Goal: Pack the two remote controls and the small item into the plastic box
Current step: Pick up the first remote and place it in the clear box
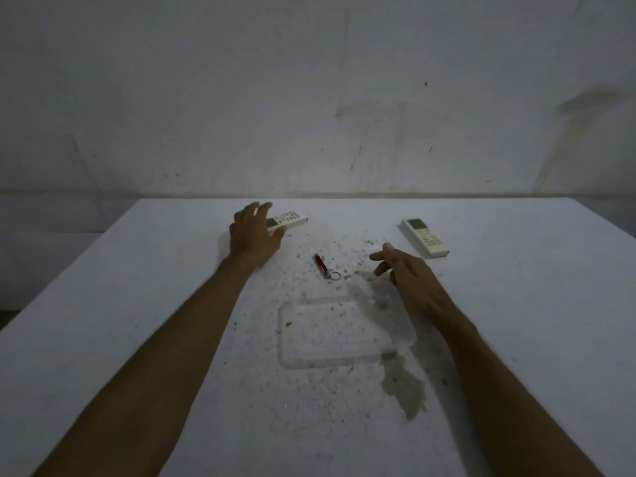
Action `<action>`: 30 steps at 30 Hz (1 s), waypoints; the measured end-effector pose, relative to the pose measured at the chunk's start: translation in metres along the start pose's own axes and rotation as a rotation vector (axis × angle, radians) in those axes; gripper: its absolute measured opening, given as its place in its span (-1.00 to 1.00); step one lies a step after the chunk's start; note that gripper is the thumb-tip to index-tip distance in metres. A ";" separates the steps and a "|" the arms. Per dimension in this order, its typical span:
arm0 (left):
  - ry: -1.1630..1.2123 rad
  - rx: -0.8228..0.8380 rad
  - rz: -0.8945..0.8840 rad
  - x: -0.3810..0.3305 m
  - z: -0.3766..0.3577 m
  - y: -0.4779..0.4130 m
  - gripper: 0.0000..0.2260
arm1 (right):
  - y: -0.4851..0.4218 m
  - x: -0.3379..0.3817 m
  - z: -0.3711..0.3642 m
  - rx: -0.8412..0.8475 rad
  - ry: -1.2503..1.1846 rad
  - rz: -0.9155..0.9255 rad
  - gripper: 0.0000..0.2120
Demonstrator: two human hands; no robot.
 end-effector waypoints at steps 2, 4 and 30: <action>0.034 0.034 0.020 0.011 -0.014 -0.011 -0.47 | 0.001 -0.006 -0.001 -0.002 -0.059 0.004 -0.44; 0.066 0.036 0.021 0.015 -0.020 -0.015 -0.52 | -0.002 -0.009 0.000 -0.008 -0.096 0.000 -0.41; 0.383 0.228 -0.328 -0.083 0.024 0.168 -0.23 | 0.051 0.078 -0.019 0.073 0.130 0.336 -0.52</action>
Point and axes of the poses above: each hand's wrist, its own y-axis away from the middle knuckle, its own z-axis out of the back of the hand, x = y × z, the point moved 9 cm from there along -y, towards the middle knuckle, and after that the axes turned 8 degrees about x, right-handed, at the moved point
